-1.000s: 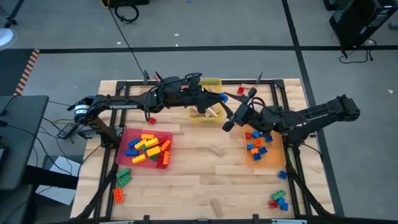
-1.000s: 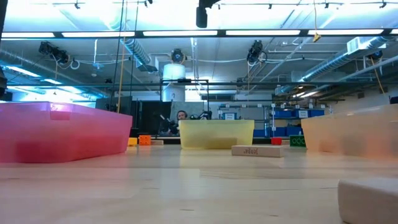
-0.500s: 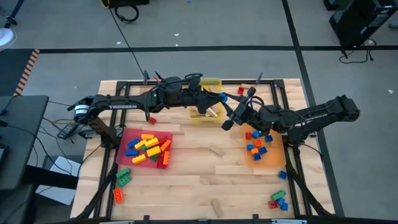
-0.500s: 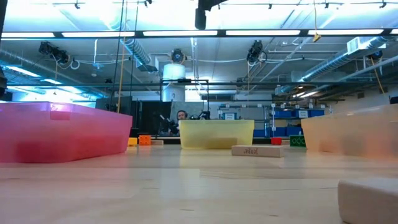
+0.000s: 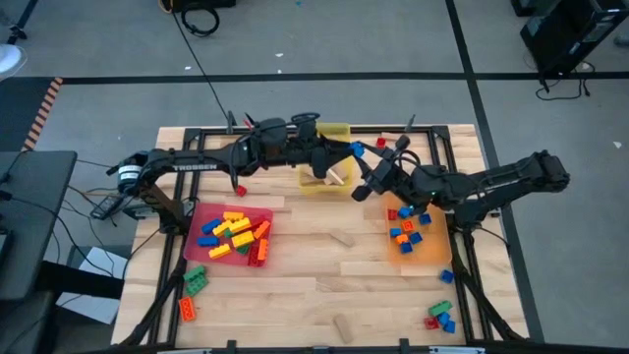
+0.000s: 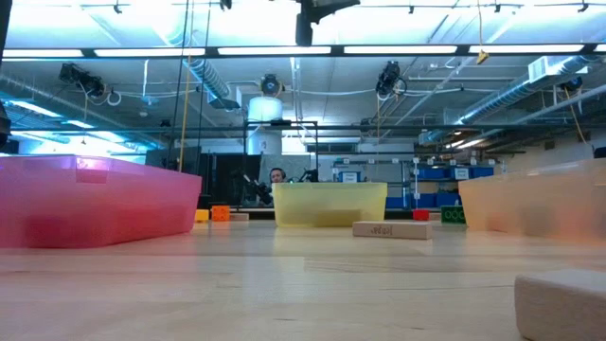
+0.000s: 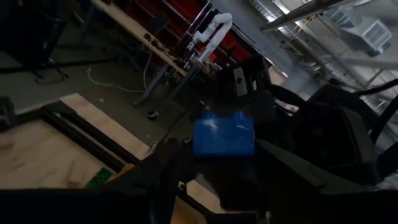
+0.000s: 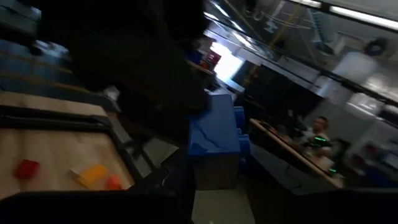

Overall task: Sort blocks by size
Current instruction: Put the 1 stud blue game piece into the orange bin

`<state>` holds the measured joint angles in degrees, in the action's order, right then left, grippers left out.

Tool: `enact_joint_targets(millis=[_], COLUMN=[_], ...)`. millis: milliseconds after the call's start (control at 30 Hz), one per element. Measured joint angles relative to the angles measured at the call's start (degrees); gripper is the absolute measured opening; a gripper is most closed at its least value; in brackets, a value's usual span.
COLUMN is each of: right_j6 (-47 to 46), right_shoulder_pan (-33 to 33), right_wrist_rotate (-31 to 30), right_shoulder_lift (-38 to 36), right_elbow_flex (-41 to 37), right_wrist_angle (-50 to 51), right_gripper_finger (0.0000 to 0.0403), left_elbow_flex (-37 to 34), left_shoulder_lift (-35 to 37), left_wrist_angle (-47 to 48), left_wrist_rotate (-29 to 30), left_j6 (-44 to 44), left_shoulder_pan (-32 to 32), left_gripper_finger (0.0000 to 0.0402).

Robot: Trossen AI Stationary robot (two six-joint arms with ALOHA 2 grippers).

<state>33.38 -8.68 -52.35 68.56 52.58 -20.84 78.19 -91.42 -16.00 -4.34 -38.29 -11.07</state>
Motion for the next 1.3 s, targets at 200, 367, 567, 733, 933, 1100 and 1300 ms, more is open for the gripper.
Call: enact_joint_targets(millis=[200, 367, 567, 733, 933, 1100, 1300], right_j6=[1.1, 0.8, -1.9, -14.0, -30.8, -54.6, -90.2], right_shoulder_pan=[-1.7, -3.7, -7.2, -11.0, -14.7, -14.2, -9.7], right_wrist_rotate=[-10.2, -25.8, -37.6, -36.8, -27.7, -10.0, 11.5], right_shoulder_lift=[-2.0, -3.5, -4.8, -5.2, -5.1, -5.1, -5.6], right_elbow_flex=[0.0, 0.0, -0.1, -2.3, -6.3, -7.8, -7.8], right_wrist_angle=[1.7, 4.1, 3.9, 4.3, 6.1, 20.0, 51.6], right_gripper_finger=[0.0118, 0.0120, 0.0123, 0.0120, 0.0120, 0.0120, 0.0119], left_elbow_flex=[0.0, 0.0, 0.0, 0.0, 0.0, 0.0, 0.0], left_shoulder_lift=[0.0, 0.0, 0.0, 0.0, 0.0, 0.0, 0.0], left_wrist_angle=[-1.5, -2.1, -2.0, -1.9, -1.9, -1.8, -0.6], left_wrist_rotate=[0.0, -0.1, 2.4, 6.0, 6.6, 7.7, 7.7], left_j6=[4.7, 16.1, 28.1, 31.2, 34.9, 35.1, 35.1], left_shoulder_pan=[-1.8, -3.2, -3.2, -3.2, -3.4, -4.4, -5.8], left_gripper_finger=[0.0209, 0.0209, 0.0209, 0.0209, 0.0209, 0.0209, 0.0209])
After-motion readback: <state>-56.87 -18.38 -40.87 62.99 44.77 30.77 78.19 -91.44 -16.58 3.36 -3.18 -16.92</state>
